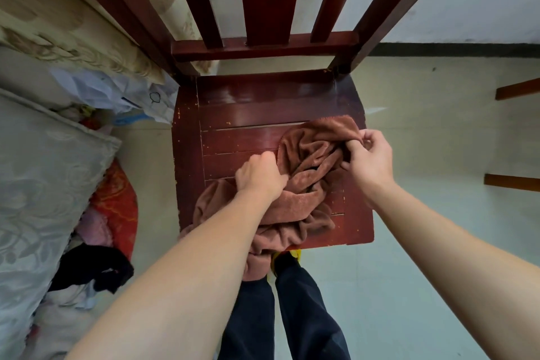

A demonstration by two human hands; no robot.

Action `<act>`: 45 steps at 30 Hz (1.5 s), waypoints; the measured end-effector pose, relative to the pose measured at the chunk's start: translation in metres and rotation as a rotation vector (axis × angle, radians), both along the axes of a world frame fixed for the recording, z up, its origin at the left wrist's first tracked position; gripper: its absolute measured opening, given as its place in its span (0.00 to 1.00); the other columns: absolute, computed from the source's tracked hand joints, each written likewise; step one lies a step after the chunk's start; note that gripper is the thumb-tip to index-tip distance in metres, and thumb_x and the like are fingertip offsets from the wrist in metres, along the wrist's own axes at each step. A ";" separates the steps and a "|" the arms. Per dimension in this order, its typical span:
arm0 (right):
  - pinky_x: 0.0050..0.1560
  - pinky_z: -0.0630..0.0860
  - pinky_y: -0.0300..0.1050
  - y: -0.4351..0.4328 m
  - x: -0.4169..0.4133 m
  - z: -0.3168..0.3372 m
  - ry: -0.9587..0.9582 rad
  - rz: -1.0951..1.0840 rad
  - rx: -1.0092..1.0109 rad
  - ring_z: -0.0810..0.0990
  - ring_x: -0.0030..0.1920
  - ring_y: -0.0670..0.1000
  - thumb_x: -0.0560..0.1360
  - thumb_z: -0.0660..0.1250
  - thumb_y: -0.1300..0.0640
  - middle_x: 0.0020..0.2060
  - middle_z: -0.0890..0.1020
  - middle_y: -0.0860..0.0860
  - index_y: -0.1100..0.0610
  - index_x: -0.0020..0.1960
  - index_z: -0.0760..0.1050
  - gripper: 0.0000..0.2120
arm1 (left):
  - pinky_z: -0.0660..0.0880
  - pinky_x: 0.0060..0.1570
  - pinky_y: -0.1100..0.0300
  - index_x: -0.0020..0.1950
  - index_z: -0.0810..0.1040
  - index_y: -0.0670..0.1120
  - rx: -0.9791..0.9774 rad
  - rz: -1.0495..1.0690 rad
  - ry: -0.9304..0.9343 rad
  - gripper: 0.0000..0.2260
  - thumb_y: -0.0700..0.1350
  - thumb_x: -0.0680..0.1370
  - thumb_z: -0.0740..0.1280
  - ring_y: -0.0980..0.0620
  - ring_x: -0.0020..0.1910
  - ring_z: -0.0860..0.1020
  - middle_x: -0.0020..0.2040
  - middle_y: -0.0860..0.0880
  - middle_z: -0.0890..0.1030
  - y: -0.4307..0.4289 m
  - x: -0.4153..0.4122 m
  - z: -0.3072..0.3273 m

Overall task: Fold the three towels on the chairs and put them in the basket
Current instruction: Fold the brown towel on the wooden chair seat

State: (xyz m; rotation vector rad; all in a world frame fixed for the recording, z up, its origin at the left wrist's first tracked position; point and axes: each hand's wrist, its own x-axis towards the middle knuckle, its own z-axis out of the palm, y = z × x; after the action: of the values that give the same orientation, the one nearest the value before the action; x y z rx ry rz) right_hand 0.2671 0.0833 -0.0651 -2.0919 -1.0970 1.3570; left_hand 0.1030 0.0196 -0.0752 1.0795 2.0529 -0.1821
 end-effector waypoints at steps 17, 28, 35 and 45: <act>0.56 0.77 0.51 0.058 -0.022 0.018 -0.169 0.122 0.060 0.80 0.48 0.54 0.74 0.67 0.60 0.42 0.79 0.48 0.54 0.59 0.73 0.14 | 0.69 0.18 0.66 0.45 0.71 0.48 0.560 0.872 -0.138 0.06 0.39 0.77 0.66 0.58 0.18 0.73 0.35 0.49 0.76 0.058 -0.130 0.035; 0.47 0.81 0.54 -0.057 -0.031 -0.015 -0.147 0.314 -0.480 0.84 0.40 0.55 0.54 0.68 0.24 0.37 0.85 0.49 0.50 0.40 0.78 0.31 | 0.77 0.48 0.54 0.42 0.78 0.51 0.032 0.288 -0.043 0.06 0.52 0.72 0.70 0.42 0.47 0.81 0.44 0.43 0.83 -0.061 -0.080 -0.008; 0.42 0.72 0.46 -0.058 -0.033 -0.014 -0.223 0.016 -0.341 0.79 0.41 0.55 0.73 0.68 0.53 0.36 0.82 0.51 0.54 0.37 0.78 0.07 | 0.72 0.38 0.56 0.32 0.75 0.46 -0.062 0.110 -0.133 0.18 0.54 0.78 0.63 0.46 0.37 0.78 0.29 0.51 0.77 -0.093 -0.055 0.009; 0.47 0.76 0.49 -0.045 -0.051 -0.003 -0.296 0.412 -0.227 0.79 0.44 0.56 0.73 0.68 0.49 0.38 0.81 0.49 0.52 0.40 0.76 0.07 | 0.71 0.23 0.65 0.45 0.78 0.42 0.137 0.963 -0.412 0.10 0.49 0.77 0.70 0.53 0.25 0.78 0.34 0.45 0.81 -0.007 -0.060 -0.011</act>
State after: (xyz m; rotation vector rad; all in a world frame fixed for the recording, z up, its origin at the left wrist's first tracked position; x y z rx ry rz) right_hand 0.2160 0.0388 -0.0684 -2.3779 -1.6374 1.4359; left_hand 0.0433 0.0125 -0.0866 0.0862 1.9832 0.6193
